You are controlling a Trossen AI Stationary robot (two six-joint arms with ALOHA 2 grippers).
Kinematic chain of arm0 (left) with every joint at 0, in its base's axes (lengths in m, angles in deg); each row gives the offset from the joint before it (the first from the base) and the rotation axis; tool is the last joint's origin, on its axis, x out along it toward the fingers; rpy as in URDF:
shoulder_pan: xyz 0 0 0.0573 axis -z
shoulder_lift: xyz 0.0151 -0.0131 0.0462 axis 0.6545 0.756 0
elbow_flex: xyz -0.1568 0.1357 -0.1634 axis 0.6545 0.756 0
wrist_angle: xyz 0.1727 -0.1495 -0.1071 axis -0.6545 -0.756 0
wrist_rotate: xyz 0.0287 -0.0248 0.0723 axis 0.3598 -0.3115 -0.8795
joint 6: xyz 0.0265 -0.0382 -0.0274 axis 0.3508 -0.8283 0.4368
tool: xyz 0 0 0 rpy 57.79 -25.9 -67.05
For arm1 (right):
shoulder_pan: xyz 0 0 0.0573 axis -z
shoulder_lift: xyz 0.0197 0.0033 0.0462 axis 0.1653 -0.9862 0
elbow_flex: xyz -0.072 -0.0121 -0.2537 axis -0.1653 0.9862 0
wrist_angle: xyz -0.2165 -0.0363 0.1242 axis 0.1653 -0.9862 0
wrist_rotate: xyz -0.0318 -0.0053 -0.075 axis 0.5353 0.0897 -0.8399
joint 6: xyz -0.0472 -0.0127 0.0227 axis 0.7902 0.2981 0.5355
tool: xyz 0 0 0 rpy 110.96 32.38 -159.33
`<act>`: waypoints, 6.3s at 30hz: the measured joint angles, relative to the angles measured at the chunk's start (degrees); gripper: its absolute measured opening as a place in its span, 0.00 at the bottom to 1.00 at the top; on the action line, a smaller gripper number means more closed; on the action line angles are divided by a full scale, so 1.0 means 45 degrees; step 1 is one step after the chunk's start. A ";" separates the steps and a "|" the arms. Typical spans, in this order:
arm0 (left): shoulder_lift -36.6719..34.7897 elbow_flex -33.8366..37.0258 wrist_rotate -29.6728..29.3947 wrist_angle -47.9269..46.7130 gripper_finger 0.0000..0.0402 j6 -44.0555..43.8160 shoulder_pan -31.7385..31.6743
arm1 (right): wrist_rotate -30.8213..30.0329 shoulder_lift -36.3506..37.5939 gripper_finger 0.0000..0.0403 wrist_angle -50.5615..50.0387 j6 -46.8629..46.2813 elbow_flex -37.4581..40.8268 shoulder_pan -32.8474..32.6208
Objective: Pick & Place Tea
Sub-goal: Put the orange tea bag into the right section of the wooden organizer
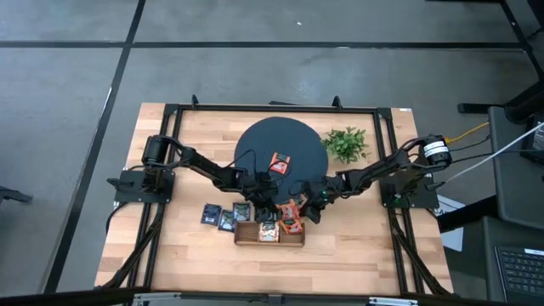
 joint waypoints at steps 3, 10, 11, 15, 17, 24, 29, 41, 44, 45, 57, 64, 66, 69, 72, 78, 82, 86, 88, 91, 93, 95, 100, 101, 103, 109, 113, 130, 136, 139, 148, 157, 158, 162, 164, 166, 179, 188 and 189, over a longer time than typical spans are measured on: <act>0.0024 0.0013 -0.0104 0.0321 0.04 0.0010 -0.0010 | 0.0004 -0.0005 0.38 0.0162 -0.0051 0.0003 0.0048; 0.0068 0.0039 -0.0307 0.0729 0.02 0.0146 -0.0015 | -0.0075 -0.0030 0.41 0.0600 0.0070 0.0032 0.0048; 0.0068 0.0039 -0.0366 0.0738 0.02 0.0146 -0.0015 | -0.0088 -0.0034 0.40 0.0677 0.0075 0.0032 0.0048; 0.0068 0.0039 -0.0461 0.0770 0.01 0.0099 -0.0015 | -0.0098 -0.0039 0.33 0.0779 0.0130 0.0037 0.0048; 0.0068 0.0039 -0.0462 0.0778 0.01 0.0097 -0.0015 | -0.0093 -0.0039 0.29 0.0794 0.0182 0.0037 0.0048; 0.0068 0.0039 -0.0455 0.0799 0.01 0.0087 -0.0011 | -0.0086 -0.0039 0.11 0.0812 0.0418 0.0036 0.0048; 0.0068 0.0039 -0.0418 0.0817 0.00 0.0087 -0.0015 | -0.0079 -0.0039 0.01 0.0724 0.0439 0.0037 0.0048; 0.0049 0.0024 0.0073 0.0865 0.01 -0.0058 -0.0010 | -0.0064 -0.0029 0.01 0.0555 0.0514 0.0032 0.0048; 0.0044 0.0019 0.0086 0.0877 0.01 -0.0213 -0.0010 | -0.0054 -0.0029 0.01 0.0507 0.0684 0.0032 0.0048; 0.0044 0.0019 0.0096 0.0876 0.02 -0.0222 -0.0012 | -0.0049 -0.0029 0.01 0.0496 0.0692 0.0032 0.0048; -0.0334 0.0021 0.0112 0.0814 0.02 -0.0125 -0.0010 | 0.0257 -0.0018 0.01 0.0404 0.0726 0.0027 0.0048; -0.1191 0.0019 0.0063 0.0368 0.02 0.0296 -0.0010 | 0.0365 -0.0015 0.00 0.0399 0.0764 0.0022 0.0048; -0.1374 0.0019 0.0063 0.0288 0.02 0.0323 -0.0010 | 0.0373 -0.0015 0.00 0.0401 0.0769 0.0018 0.0048; -0.1515 0.0022 0.0058 0.0129 0.02 0.0325 -0.0010 | 0.0374 -0.0015 0.00 0.0410 0.0779 0.0018 0.0048; -0.1530 0.0019 0.0058 0.0141 0.02 0.0325 -0.0010 | 0.0373 0.0026 0.00 0.0467 0.0903 0.0018 0.0048; -0.1530 0.0019 0.0050 -0.0045 0.02 0.0301 -0.0010 | 0.0380 0.0581 0.00 0.0242 0.1448 0.0010 0.0190; -0.1530 0.0019 0.0048 -0.0014 0.02 0.0223 -0.0010 | 0.0092 0.1096 0.00 -0.1165 0.1749 0.0008 0.0458; -0.1530 0.0019 0.0046 -0.0014 0.02 0.0223 -0.0010 | -0.0463 0.1239 0.00 -0.2408 0.1783 0.0008 0.0604; -0.1530 0.0019 0.0044 -0.0014 0.02 0.0223 -0.0010 | -0.0558 0.1239 0.00 -0.2615 0.1784 0.0008 0.0606; -0.1530 0.0019 0.0039 -0.0014 0.02 0.0223 -0.0010 | -0.0594 0.1239 0.01 -0.2642 0.1784 0.0008 0.0606; -0.1530 0.0019 0.0034 -0.0014 0.02 0.0223 -0.0010 | -0.0671 0.1239 0.02 -0.2774 0.1793 0.0008 0.0606; -0.1530 0.0019 0.0034 -0.0014 0.02 0.0208 -0.0010 | -0.0852 0.1241 0.02 -0.3336 0.1802 0.0008 0.0606; -0.1530 0.0019 0.0034 -0.0014 0.02 0.0183 -0.0010 | -0.1495 0.1311 0.01 -0.4553 0.1794 -0.0060 0.0601; -0.1530 0.0019 0.0034 -0.0014 0.02 0.0184 -0.0010 | -0.1594 0.1316 0.01 -0.4721 0.1794 -0.0060 0.0601; -0.1530 0.0019 0.0034 -0.0014 0.02 0.0185 -0.0010 | -0.1703 0.1321 0.02 -0.4910 0.1808 -0.0065 0.0601; -0.1530 0.0019 0.0034 -0.0014 0.02 0.0190 -0.0010 | -0.1830 0.1436 0.01 -0.5523 0.2046 -0.0075 0.0605; -0.1530 0.0019 -0.0018 0.0009 0.01 0.0208 -0.0010 | -0.2533 0.1993 0.01 -0.6208 0.2061 0.0010 0.0592; -0.1525 0.0019 0.0024 0.0287 0.01 0.0586 -0.0069 | -0.2799 0.5788 0.13 -0.7696 0.1628 0.0061 0.0606; -0.2133 0.0019 0.0052 0.0140 0.01 0.0231 -0.1022 | -0.2799 0.6154 0.23 -0.8653 0.1055 0.0056 0.0606; -0.2346 -0.0371 0.0048 -0.0019 0.01 0.0152 -0.1716 | -0.2846 0.6154 0.27 -0.8896 0.1017 0.0052 0.0606; -0.1758 -0.3557 -0.0015 -0.3452 0.01 0.2730 -0.2157 | -0.2867 0.6154 0.27 -0.9612 0.0399 0.0032 0.0606; -0.0296 -0.5368 -0.0670 -0.4106 0.01 0.3980 -0.1985 | -0.2876 0.6154 0.27 -1.1488 -0.0222 0.0032 0.0606; -0.0093 -0.5528 -0.0750 -0.4055 0.01 0.4086 -0.1949 | -0.2874 0.6154 0.27 -1.1449 -0.0282 0.0032 0.0606; 0.0775 -0.6244 -0.0927 -0.4041 0.01 0.4250 -0.1828 | -0.2876 0.6154 0.27 -1.1585 -0.0338 0.0032 0.0606; 0.1190 -0.6585 -0.1116 -0.4024 0.01 0.4470 -0.1791 | -0.2876 0.6154 0.27 -1.1604 -0.0344 0.0032 0.0606; 0.1589 -0.6951 -0.1171 -0.4016 0.01 0.4571 -0.1734 | -0.2881 0.6154 0.27 -1.1672 -0.0449 0.0032 0.0606; 0.3135 -0.7949 -0.1879 -0.4137 0.01 0.5236 -0.1394 | -0.3548 0.6154 0.27 -1.1701 -0.0944 0.0027 0.0606; 0.3518 -0.7958 -0.2431 -0.3992 0.01 0.5042 -0.1389 | -0.3551 0.6154 0.27 -1.0793 -0.0999 0.0452 0.0603; 0.3580 -0.7981 -0.2488 -0.3898 0.01 0.5038 -0.1389 | -0.3550 0.6154 0.27 -1.0635 -0.1012 0.0508 0.0606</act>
